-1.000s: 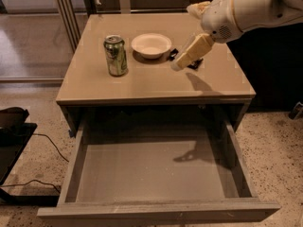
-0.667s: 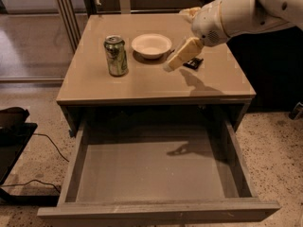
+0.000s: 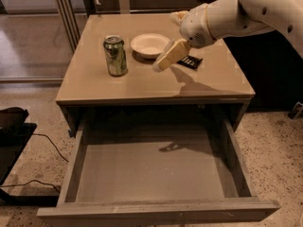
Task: Place green can into top drawer
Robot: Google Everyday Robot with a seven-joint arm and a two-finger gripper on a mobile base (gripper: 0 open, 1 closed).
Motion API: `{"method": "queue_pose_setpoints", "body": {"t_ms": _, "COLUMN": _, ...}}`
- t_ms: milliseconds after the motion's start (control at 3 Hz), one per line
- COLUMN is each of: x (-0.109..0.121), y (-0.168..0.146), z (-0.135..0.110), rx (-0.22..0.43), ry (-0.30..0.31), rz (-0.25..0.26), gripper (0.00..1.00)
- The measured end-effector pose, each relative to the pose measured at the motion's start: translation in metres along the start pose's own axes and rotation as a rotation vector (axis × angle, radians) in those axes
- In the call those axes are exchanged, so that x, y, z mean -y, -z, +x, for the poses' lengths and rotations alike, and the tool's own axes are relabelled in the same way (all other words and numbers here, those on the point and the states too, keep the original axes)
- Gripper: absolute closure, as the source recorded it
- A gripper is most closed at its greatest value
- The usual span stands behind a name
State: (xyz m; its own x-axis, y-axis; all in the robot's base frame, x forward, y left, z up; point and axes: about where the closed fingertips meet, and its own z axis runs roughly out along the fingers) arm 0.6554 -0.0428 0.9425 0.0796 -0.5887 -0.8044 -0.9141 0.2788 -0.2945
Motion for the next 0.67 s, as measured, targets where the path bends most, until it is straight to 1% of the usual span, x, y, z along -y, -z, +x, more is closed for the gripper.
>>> {"method": "queue_pose_setpoints", "body": {"t_ms": 333, "x": 0.005, "y": -0.023, "z": -0.007, "rx": 0.041, "ry": 0.021, "rz": -0.015, "gripper": 0.0}}
{"method": "queue_pose_setpoints", "body": {"t_ms": 667, "x": 0.019, "y": -0.06, "z": -0.01, "rx": 0.077, "ry": 0.015, "rz": -0.026, "gripper": 0.0}}
